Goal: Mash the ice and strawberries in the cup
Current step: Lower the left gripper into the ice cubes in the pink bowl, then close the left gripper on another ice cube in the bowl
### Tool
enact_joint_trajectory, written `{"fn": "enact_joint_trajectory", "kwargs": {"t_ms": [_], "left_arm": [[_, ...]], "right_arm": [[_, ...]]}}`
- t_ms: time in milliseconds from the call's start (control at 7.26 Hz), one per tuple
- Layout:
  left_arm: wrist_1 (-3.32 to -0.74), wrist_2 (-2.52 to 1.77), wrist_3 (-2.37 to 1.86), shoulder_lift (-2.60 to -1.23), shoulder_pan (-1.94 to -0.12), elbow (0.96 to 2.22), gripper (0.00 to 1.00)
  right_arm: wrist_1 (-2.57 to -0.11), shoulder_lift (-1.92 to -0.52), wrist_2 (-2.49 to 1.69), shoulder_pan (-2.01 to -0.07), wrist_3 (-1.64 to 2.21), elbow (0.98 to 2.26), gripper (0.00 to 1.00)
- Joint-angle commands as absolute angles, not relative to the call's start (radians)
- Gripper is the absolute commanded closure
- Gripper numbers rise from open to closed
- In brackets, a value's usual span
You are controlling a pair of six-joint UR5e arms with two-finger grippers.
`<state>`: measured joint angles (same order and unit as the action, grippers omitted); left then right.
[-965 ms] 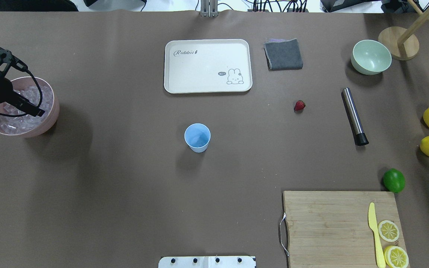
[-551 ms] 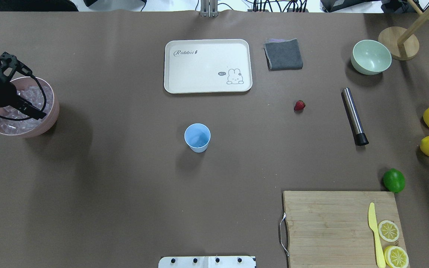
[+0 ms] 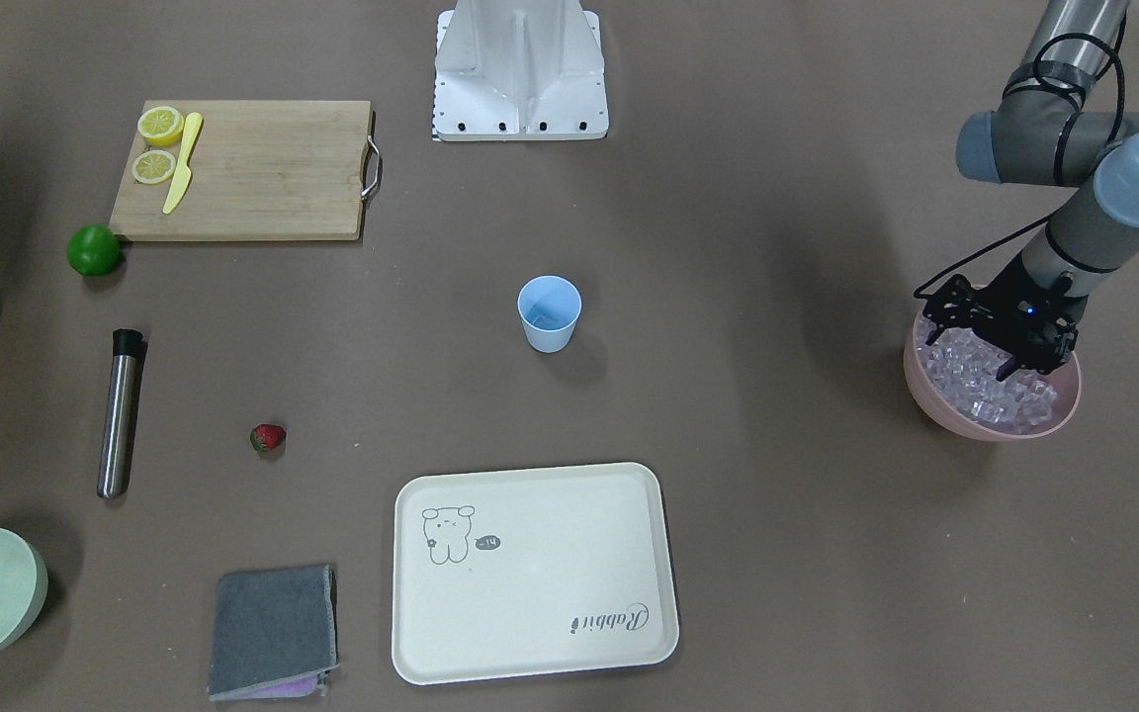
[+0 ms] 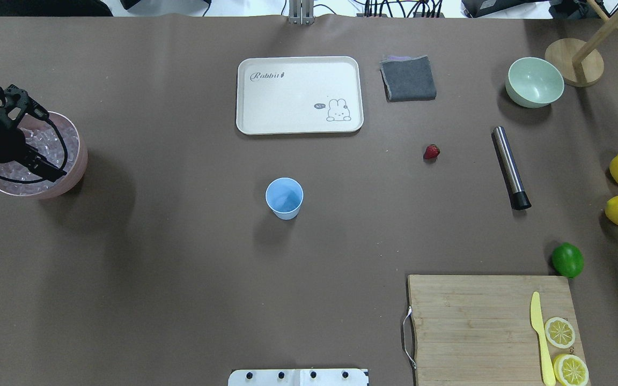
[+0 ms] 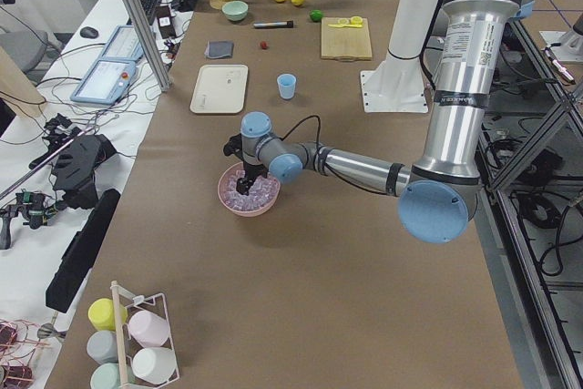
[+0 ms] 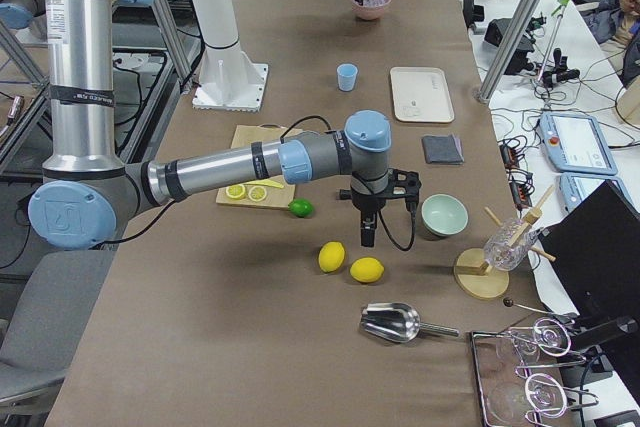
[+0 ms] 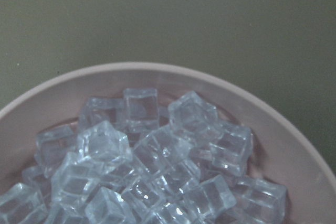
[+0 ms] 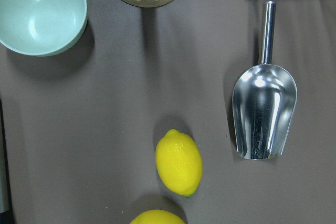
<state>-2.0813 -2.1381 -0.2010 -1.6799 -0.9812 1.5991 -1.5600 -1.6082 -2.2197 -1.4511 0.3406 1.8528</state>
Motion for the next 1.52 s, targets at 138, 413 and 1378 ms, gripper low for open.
{"fn": "enact_joint_trajectory", "kwargs": {"t_ms": [138, 413, 1378], "left_arm": [[-2.080, -2.141, -0.190, -1.677, -0.980, 1.611, 0.48], [-2.074, -2.146, -0.192, -1.684, -0.983, 1.615, 1.00], [-2.075, -2.290, -0.192, -1.686, -1.075, 1.641, 0.88]], "right_arm": [[-1.560, -1.611, -2.220, -1.451, 0.341, 1.853, 0.00], [-1.560, -1.611, -2.220, -1.451, 0.342, 1.855, 0.00], [-1.560, -1.628, -2.220, -1.451, 0.342, 1.868, 0.00]]}}
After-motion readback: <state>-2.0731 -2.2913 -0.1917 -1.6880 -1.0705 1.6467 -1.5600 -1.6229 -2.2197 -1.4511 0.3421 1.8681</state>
